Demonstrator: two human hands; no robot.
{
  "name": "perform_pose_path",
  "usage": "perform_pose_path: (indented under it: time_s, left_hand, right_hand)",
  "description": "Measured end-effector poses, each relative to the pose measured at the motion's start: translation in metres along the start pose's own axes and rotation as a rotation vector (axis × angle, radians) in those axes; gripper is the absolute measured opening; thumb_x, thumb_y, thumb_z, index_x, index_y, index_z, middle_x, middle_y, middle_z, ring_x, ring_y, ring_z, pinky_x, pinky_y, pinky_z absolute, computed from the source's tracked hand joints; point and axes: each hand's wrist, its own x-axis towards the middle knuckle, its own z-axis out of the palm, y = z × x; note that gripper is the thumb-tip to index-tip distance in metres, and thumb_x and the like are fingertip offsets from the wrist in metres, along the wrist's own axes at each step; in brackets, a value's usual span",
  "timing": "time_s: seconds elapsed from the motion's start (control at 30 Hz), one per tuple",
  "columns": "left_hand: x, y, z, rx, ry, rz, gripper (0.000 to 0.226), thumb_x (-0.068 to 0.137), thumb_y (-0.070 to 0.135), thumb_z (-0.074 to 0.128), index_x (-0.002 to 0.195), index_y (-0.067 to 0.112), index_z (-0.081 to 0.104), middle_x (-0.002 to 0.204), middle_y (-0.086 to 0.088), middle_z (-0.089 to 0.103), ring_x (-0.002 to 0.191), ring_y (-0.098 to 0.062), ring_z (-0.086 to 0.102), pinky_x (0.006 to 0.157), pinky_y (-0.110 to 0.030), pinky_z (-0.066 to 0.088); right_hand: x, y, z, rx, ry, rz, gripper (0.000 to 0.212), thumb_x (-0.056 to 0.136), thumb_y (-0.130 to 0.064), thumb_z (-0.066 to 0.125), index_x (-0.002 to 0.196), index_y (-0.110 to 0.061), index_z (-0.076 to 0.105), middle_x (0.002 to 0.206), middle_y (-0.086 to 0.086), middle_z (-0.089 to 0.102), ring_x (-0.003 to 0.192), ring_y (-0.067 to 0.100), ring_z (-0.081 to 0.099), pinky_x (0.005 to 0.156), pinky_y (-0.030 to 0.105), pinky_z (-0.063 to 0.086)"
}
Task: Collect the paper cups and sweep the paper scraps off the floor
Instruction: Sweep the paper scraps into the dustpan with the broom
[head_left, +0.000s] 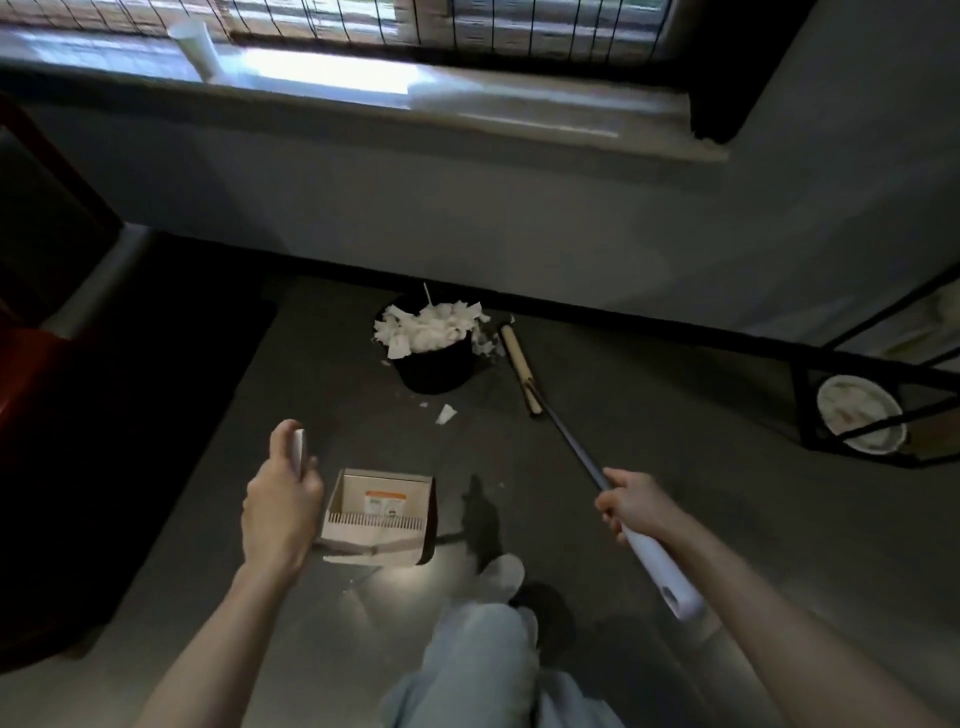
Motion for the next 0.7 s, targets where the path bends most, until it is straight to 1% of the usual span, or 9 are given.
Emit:
perform_pose_path:
  time_s: [0.17,0.3,0.33,0.4,0.47,0.57,0.63,0.7]
  left_hand:
    - [0.007,0.048,0.041,-0.02,0.038,-0.072,0.034,0.096,0.021,0.047,0.128,0.028,0.037,0.102,-0.021,0.062,0.083,-0.035,0.057,0.071,-0.04,0.041]
    - [0.021,0.083,0.071,-0.051,0.076,-0.148,0.036,0.095,0.021,0.048,0.129,0.028,0.038,0.103,-0.023,0.063,0.091,-0.043,0.059,0.077,-0.045,0.045]
    - [0.024,0.091,0.076,-0.057,0.084,-0.163,0.035,0.095,0.021,0.048,0.129,0.028,0.038,0.102,-0.023,0.063,0.091,-0.044,0.059,0.077,-0.045,0.045]
    - [0.025,0.107,0.084,-0.057,0.077,-0.196,0.034,0.095,0.021,0.048,0.128,0.028,0.038,0.102,-0.023,0.064,0.091,-0.043,0.059,0.077,-0.045,0.045]
    - [0.022,0.124,0.09,-0.061,0.074,-0.215,0.034,0.095,0.02,0.049,0.127,0.027,0.039,0.104,-0.022,0.064,0.093,-0.042,0.06,0.077,-0.044,0.046]
    - [0.018,0.146,0.1,-0.096,0.097,-0.25,0.033,0.094,0.017,0.051,0.125,0.025,0.044,0.11,-0.016,0.065,0.095,-0.04,0.061,0.079,-0.043,0.045]
    - [0.018,0.155,0.108,-0.11,0.112,-0.295,0.032,0.094,0.016,0.052,0.124,0.026,0.045,0.106,-0.012,0.065,0.091,-0.036,0.061,0.078,-0.042,0.044]
    - [0.019,0.157,0.118,-0.131,0.159,-0.344,0.033,0.092,0.015,0.056,0.121,0.029,0.047,0.112,-0.013,0.066,0.1,-0.037,0.062,0.083,-0.044,0.045]
  right_hand:
    - [0.047,-0.04,-0.057,-0.154,-0.033,-0.02,0.064,0.093,-0.006,0.049,0.15,-0.02,0.023,0.09,0.011,0.059,0.063,0.012,0.053,0.046,0.02,0.045]
    - [0.095,-0.077,-0.101,-0.282,-0.043,-0.043,0.066,0.093,-0.01,0.05,0.151,-0.023,0.021,0.101,0.012,0.058,0.065,0.013,0.054,0.048,0.022,0.045]
    - [0.107,-0.087,-0.111,-0.318,-0.049,-0.051,0.066,0.093,-0.01,0.05,0.151,-0.023,0.02,0.102,0.012,0.058,0.064,0.013,0.055,0.047,0.021,0.045]
    - [0.128,-0.107,-0.131,-0.391,-0.065,-0.058,0.067,0.093,-0.01,0.05,0.151,-0.024,0.021,0.096,0.012,0.059,0.059,0.013,0.054,0.044,0.021,0.044]
    - [0.147,-0.13,-0.15,-0.447,-0.089,-0.059,0.066,0.092,-0.009,0.05,0.15,-0.024,0.021,0.092,0.011,0.059,0.06,0.013,0.053,0.044,0.022,0.044]
    - [0.175,-0.171,-0.177,-0.558,-0.158,-0.082,0.061,0.09,-0.007,0.048,0.147,-0.021,0.03,0.087,0.011,0.062,0.06,0.015,0.055,0.046,0.025,0.046]
    - [0.202,-0.195,-0.188,-0.664,-0.161,-0.108,0.056,0.09,-0.008,0.046,0.144,-0.021,0.036,0.09,0.011,0.062,0.063,0.017,0.058,0.046,0.024,0.047]
    - [0.233,-0.212,-0.193,-0.8,-0.151,-0.147,0.057,0.089,-0.009,0.044,0.144,-0.022,0.038,0.103,0.012,0.06,0.071,0.02,0.062,0.044,0.023,0.047]
